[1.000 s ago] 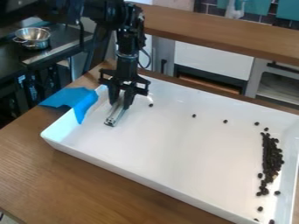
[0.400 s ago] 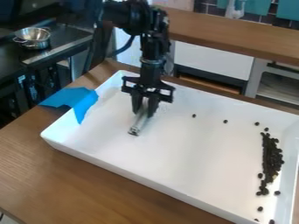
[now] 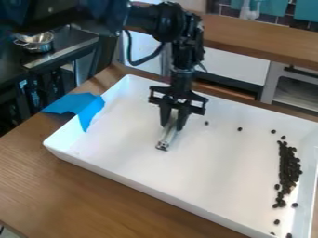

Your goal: Sweep into pile

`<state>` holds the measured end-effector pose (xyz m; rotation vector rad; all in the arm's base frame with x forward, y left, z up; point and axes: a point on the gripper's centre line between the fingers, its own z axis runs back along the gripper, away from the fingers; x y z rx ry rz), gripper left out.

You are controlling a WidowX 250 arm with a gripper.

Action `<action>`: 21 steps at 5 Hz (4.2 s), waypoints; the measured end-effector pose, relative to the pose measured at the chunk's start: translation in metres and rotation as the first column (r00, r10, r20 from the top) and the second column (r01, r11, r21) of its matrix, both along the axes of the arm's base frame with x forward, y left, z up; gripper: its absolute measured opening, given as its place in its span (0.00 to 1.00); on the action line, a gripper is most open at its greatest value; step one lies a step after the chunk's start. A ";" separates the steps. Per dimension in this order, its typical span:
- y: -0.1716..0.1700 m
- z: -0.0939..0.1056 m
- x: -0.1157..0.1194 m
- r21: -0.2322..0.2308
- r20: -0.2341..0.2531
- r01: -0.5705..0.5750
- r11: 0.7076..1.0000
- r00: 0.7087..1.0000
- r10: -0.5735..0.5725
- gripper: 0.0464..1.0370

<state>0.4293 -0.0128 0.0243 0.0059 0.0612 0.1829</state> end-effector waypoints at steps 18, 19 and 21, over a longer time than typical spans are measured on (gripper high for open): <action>-0.004 0.004 0.019 -0.045 -0.021 -0.012 0.999 1.000 0.011 0.32; -0.028 0.003 0.017 -0.061 -0.024 0.017 0.998 1.000 -0.019 0.32; -0.066 0.001 0.010 -0.069 -0.011 0.037 0.997 0.999 -0.038 0.32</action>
